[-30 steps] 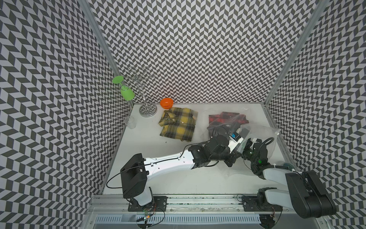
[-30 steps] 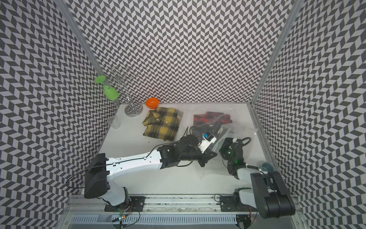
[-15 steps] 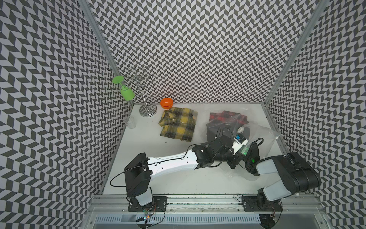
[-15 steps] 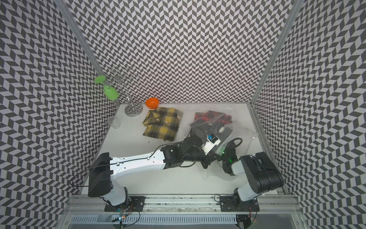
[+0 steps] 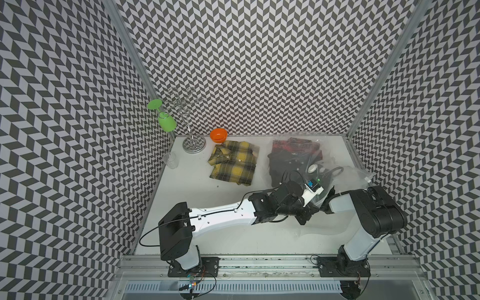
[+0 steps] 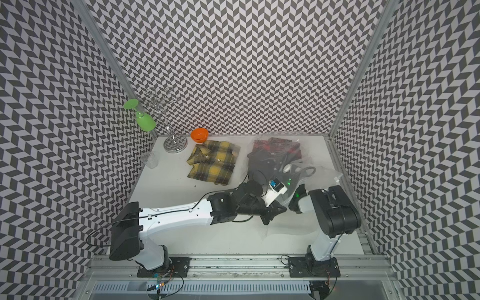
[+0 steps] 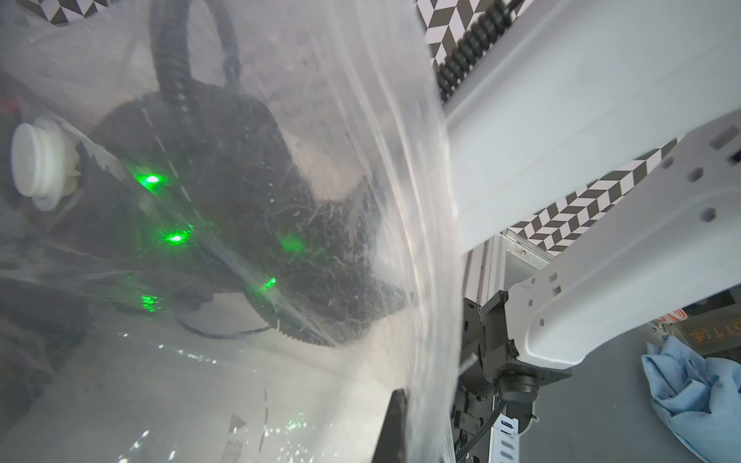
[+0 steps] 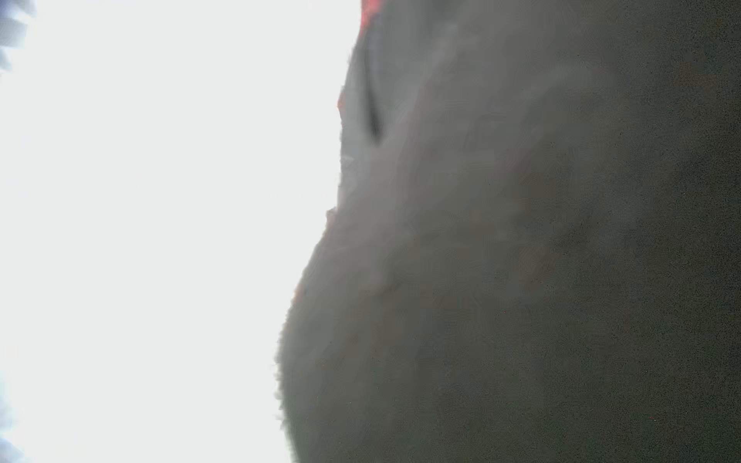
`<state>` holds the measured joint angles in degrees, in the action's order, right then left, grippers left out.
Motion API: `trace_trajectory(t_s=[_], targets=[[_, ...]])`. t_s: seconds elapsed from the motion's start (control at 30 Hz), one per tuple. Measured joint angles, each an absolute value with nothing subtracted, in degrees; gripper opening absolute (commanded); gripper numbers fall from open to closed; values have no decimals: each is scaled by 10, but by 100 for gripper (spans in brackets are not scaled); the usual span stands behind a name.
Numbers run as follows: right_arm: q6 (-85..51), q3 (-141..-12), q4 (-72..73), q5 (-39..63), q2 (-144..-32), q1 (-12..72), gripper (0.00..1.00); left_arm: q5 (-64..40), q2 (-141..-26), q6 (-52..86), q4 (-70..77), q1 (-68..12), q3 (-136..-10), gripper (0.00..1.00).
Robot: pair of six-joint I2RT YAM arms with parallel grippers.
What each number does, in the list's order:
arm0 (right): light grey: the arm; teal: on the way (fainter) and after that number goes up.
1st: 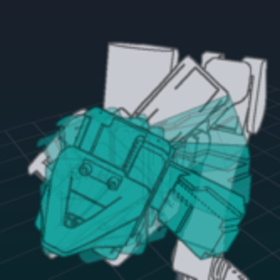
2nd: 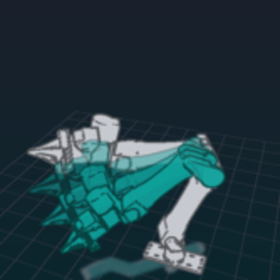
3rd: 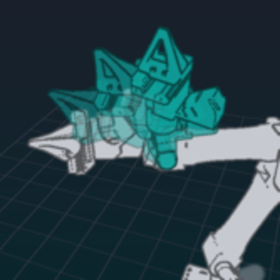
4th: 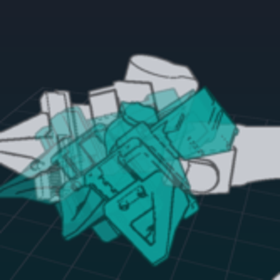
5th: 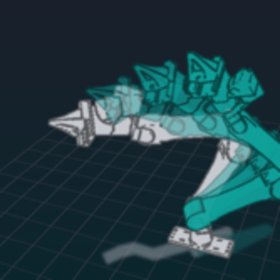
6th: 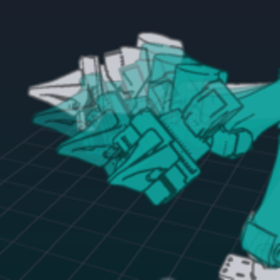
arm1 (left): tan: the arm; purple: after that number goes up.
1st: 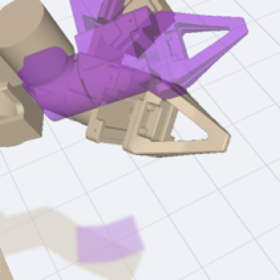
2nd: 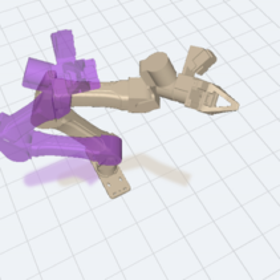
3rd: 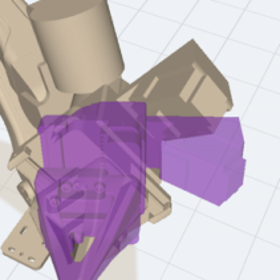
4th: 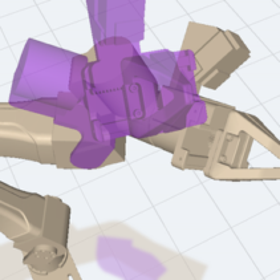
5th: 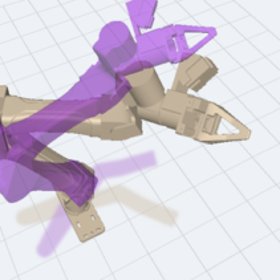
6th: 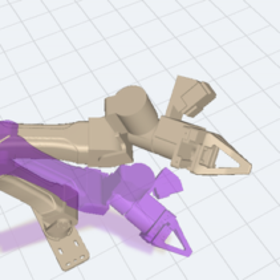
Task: Place the folded shirt into the vacuum bag
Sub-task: Place the shirt in the vacuum bag.
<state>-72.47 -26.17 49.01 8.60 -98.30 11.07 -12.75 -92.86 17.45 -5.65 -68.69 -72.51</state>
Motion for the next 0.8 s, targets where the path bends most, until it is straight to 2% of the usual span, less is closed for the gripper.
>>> trace_trajectory(t_s=[0.1,0.2,0.4,0.67,0.8], targets=[[-719,-237,483,92,-978,108,56,-129,-923,177,-57,-667,-720,0],[-707,-230,454,105,-954,99,61,-128,-917,177,-57,-640,-717,0],[-695,-214,408,133,-868,95,64,-129,-913,177,-52,-626,-713,0],[-716,-184,383,138,-835,126,51,-144,-913,179,-41,-642,-699,0],[-729,-203,409,136,-879,147,36,-148,-914,178,-43,-655,-707,0]])
